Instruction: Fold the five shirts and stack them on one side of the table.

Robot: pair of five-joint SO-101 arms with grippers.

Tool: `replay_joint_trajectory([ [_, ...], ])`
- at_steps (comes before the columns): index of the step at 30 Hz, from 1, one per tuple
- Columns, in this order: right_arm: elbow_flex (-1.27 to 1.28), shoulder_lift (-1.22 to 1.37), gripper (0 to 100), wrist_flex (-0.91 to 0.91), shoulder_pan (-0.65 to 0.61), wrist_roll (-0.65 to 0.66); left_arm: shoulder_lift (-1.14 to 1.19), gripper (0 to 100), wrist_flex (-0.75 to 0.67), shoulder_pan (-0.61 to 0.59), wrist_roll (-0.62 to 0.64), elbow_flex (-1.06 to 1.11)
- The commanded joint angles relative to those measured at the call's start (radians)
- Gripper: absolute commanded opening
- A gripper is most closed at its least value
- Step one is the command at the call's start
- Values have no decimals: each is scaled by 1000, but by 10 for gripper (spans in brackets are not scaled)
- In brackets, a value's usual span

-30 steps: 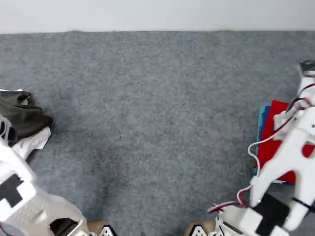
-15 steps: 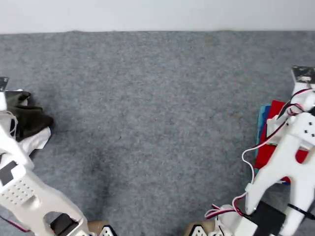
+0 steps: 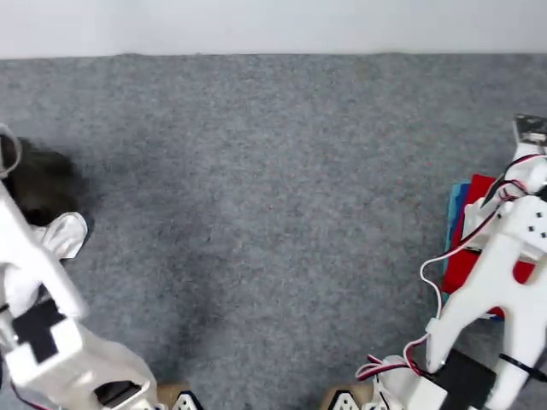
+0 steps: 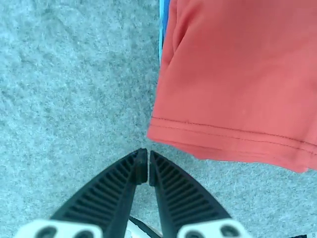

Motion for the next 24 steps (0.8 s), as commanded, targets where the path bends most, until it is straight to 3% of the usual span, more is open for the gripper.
replay_joint_trajectory([
  [1,-8,-48,9,39,-12,-8,-166,13,43,121,43,-53],
  [15,-6,-48,9,41,-12,-3,-417,13,81,743,86,-50],
  [20,-6,-48,9,41,-12,-3,-382,13,74,850,84,31],
  [24,-6,-48,9,41,-13,-3,-296,13,58,858,84,174],
])
